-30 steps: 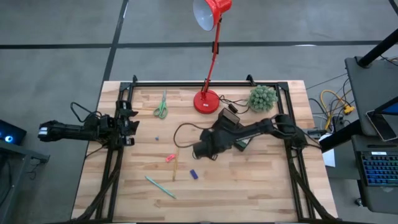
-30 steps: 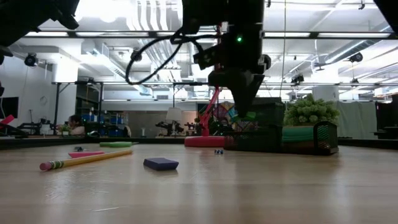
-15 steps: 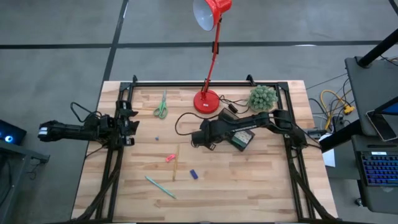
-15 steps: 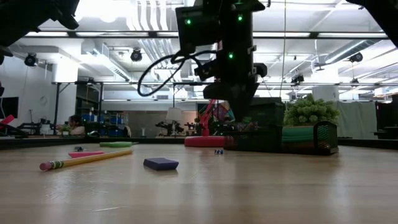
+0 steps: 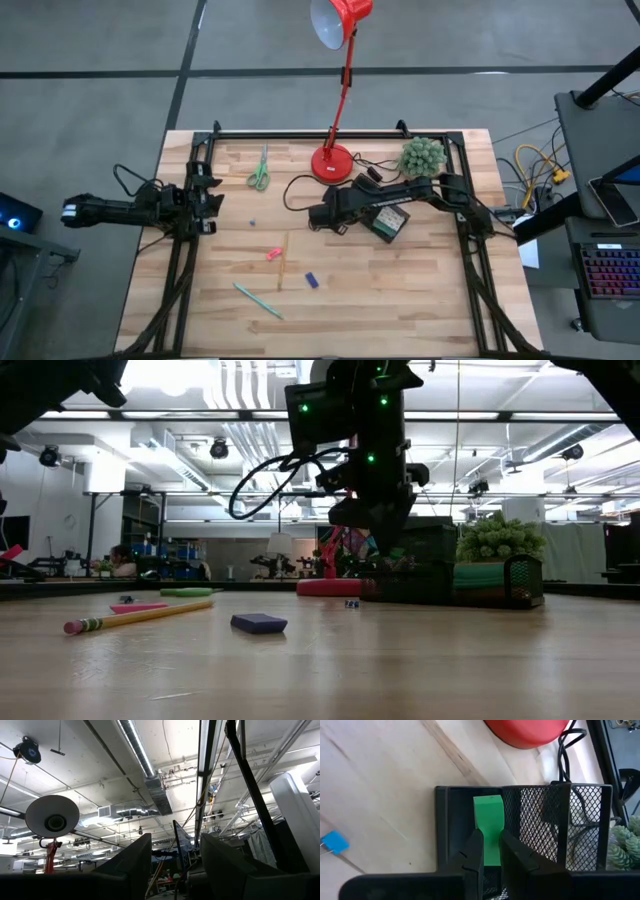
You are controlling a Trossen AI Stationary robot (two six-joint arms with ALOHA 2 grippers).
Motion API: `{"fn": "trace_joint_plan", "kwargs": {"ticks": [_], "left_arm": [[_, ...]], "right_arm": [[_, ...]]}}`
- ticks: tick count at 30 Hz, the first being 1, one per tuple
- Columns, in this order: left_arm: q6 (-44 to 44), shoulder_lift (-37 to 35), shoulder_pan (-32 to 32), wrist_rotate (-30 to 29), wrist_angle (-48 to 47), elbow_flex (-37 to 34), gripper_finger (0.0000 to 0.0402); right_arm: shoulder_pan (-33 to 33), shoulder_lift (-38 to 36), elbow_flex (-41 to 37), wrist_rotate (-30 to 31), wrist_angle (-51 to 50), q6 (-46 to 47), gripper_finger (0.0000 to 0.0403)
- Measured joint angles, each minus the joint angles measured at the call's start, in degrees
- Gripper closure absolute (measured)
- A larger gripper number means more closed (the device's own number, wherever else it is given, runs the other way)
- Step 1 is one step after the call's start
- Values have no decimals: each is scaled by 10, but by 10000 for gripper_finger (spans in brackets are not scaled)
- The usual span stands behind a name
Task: Pick and place office supplies into organizer
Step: Put the green eraser into the desk organizer, then put the blue eraser into the desk organizer
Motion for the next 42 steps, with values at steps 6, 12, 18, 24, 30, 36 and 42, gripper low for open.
{"fn": "trace_joint_plan", "kwargs": {"ticks": [6, 12, 18, 24, 30, 36, 42], "left_arm": [[0, 0, 0, 0, 0, 0, 246], [0, 0, 0, 0, 0, 0, 246], [0, 0, 0, 0, 0, 0, 246], [0, 0, 0, 0, 0, 0, 246], [0, 0, 0, 0, 0, 0, 246], [0, 0, 0, 0, 0, 0, 246], [0, 0, 0, 0, 0, 0, 246]], "right_arm": [[0, 0, -10, 0, 4, 0, 360], [0, 0, -17, -1, 22, 0, 360], [0, 0, -18, -1, 24, 0, 360], [0, 0, -20, -1, 24, 0, 345], [0, 0, -20, -6, 24, 0, 307], [0, 0, -20, -6, 24, 3, 278], [1, 0, -18, -10, 23, 3, 268]]}}
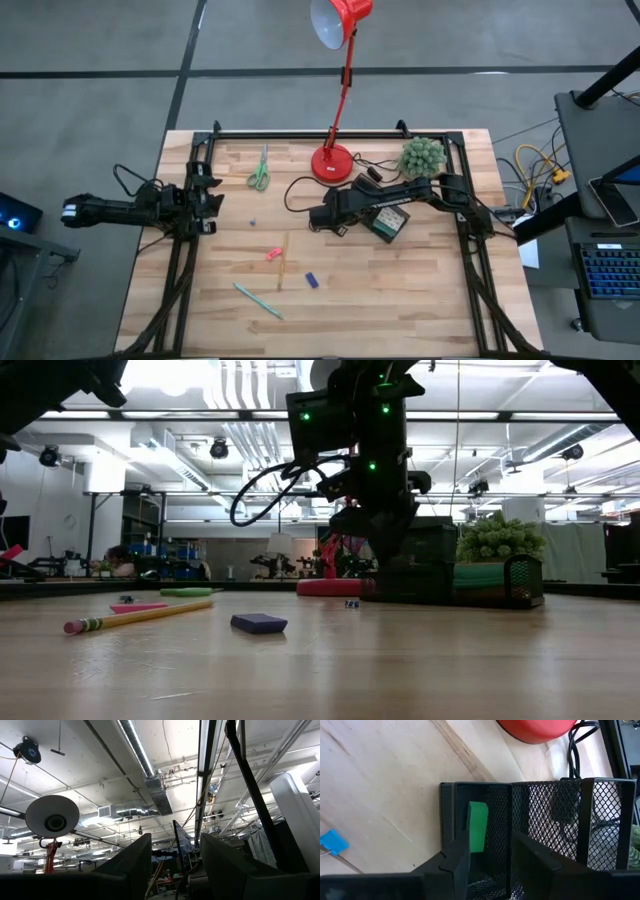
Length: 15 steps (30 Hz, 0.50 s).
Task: Pick and place office supplies into organizer
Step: Put the blue eraser into the desk organizer
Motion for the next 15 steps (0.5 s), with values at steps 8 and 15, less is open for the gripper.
{"fn": "trace_joint_plan", "kwargs": {"ticks": [8, 15], "left_arm": [[0, 0, 0, 0, 0, 0, 246], [0, 0, 0, 0, 0, 0, 246]], "right_arm": [[23, -24, 27, 5, -12, -2, 284], [101, -76, 31, 68, 25, -43, 303]]}}
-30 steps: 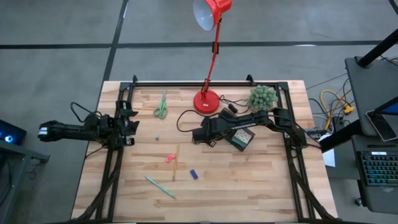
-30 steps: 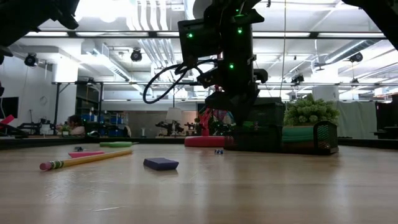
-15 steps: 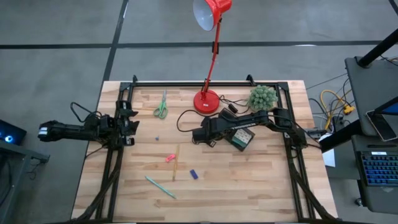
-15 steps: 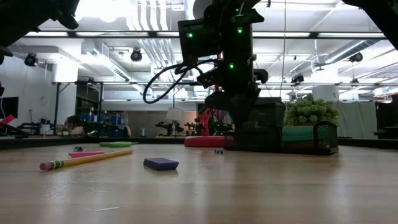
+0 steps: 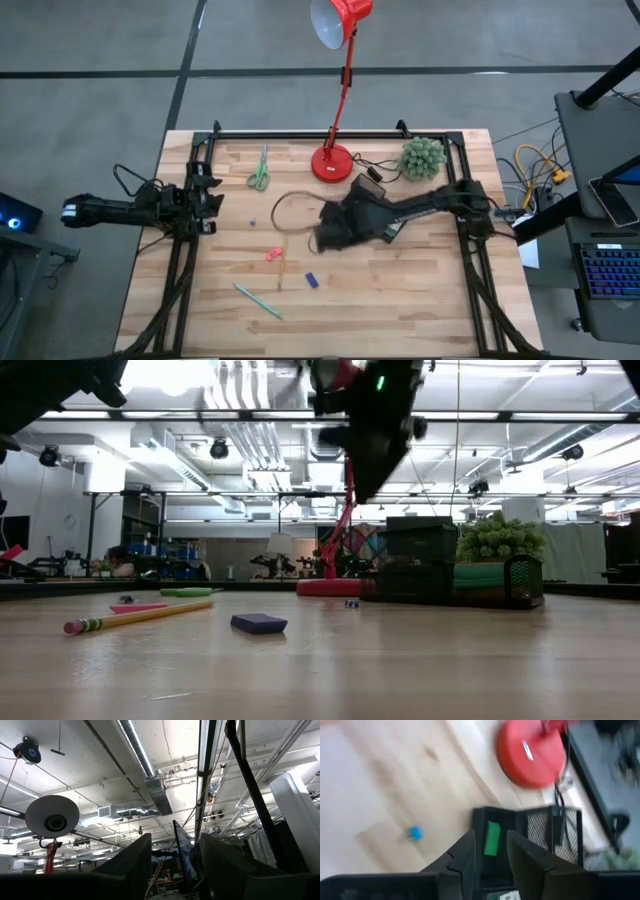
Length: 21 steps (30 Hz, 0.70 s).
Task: Pick and place office supplies into organizer
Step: Put the blue eraser into the desk organizer
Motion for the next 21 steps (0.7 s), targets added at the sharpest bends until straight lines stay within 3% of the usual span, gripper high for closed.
{"fn": "trace_joint_plan", "kwargs": {"ticks": [8, 12, 17, 21], "left_arm": [[0, 0, 0, 0, 0, 0, 246], [0, 0, 0, 0, 0, -1, 246], [0, 0, 0, 0, 0, -1, 246], [0, 1, 0, 0, 0, -1, 246]], "right_arm": [[128, -32, -13, -51, 134, -175, 324], [179, -45, -39, -107, 232, -195, 333], [223, -57, -111, -238, 358, -189, 334], [251, -60, -195, -277, 447, -175, 333]]}}
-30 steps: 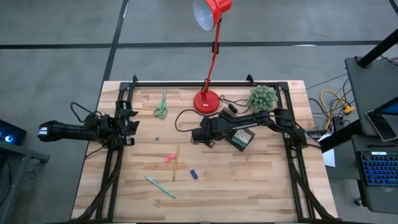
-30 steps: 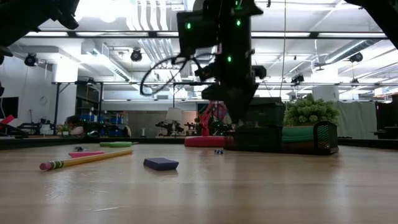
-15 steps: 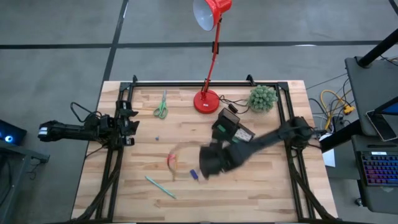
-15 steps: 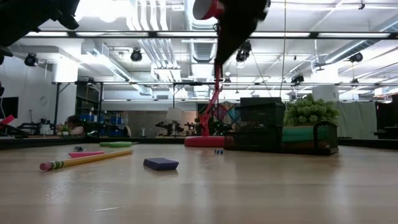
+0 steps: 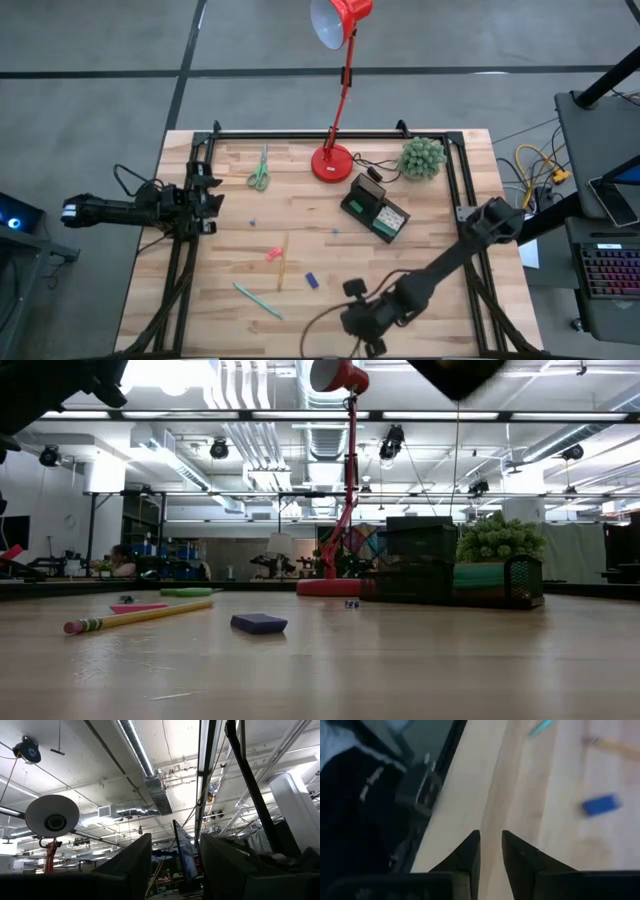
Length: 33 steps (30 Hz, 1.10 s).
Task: Pick and place office supplies into organizer
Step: Put the blue eraser into the desk organizer
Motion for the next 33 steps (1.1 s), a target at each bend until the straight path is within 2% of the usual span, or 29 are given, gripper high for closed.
{"fn": "trace_joint_plan", "kwargs": {"ticks": [6, 11, 18, 23, 27, 33], "left_arm": [[-2, -1, 0, 0, 0, 0, 246], [-2, -1, 0, 0, 0, 0, 246], [-2, 0, 0, 0, 0, 0, 246], [-2, 0, 0, 0, -1, 0, 246], [-2, 0, 0, 0, 0, 0, 246], [-2, 9, 0, 0, -3, 0, 246]], "right_arm": [[4, -18, -162, 10, 174, 37, 340], [-49, -52, -276, 26, 309, 37, 339], [-175, -134, -373, 17, 467, -117, 344], [-266, -242, -420, 19, 479, -220, 344], [-312, -356, -460, 21, 480, -243, 344], [-302, -543, -546, 17, 486, -279, 344]]}}
